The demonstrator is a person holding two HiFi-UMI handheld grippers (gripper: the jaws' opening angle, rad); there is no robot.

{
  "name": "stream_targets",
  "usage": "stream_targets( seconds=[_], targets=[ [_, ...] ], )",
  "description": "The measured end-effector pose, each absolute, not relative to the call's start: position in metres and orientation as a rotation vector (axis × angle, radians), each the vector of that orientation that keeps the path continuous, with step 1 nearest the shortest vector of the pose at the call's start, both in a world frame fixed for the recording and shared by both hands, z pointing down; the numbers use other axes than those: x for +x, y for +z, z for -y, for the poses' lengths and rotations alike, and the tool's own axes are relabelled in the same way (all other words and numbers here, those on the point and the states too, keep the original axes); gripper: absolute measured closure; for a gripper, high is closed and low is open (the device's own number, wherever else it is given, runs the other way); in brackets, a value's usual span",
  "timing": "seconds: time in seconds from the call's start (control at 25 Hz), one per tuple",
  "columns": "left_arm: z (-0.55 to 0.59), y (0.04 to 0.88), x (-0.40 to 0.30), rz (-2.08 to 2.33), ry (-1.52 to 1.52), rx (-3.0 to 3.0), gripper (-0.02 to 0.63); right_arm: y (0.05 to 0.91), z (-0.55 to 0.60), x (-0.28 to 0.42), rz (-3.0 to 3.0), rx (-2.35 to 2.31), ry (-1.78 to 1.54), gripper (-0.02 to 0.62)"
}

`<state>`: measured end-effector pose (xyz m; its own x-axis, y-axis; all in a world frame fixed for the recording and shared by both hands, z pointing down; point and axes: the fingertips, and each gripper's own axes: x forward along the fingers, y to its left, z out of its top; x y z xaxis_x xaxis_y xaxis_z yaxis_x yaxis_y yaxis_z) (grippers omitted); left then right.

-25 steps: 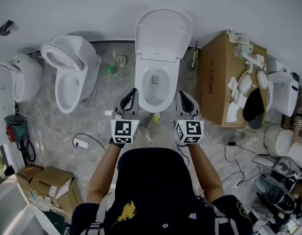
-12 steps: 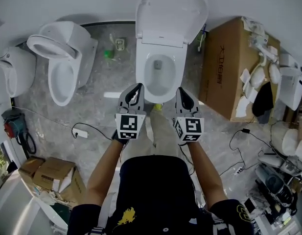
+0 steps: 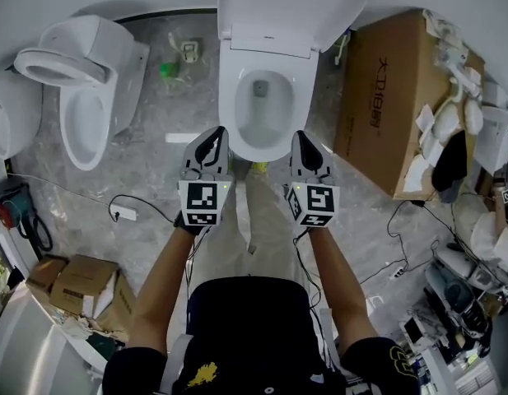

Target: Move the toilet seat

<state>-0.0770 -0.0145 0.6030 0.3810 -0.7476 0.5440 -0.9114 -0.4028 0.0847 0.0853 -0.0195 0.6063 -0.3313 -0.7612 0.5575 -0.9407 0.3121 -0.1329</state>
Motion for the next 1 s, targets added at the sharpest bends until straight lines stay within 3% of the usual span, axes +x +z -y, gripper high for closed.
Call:
stream_targets(
  seconds=[1.0],
  targets=[
    [-0.026, 0.852, -0.071, 1.388, 0.793, 1.981, 0.586, 0.822, -0.006, 0.15, 1.9, 1.693, 0.73, 0.568]
  ],
)
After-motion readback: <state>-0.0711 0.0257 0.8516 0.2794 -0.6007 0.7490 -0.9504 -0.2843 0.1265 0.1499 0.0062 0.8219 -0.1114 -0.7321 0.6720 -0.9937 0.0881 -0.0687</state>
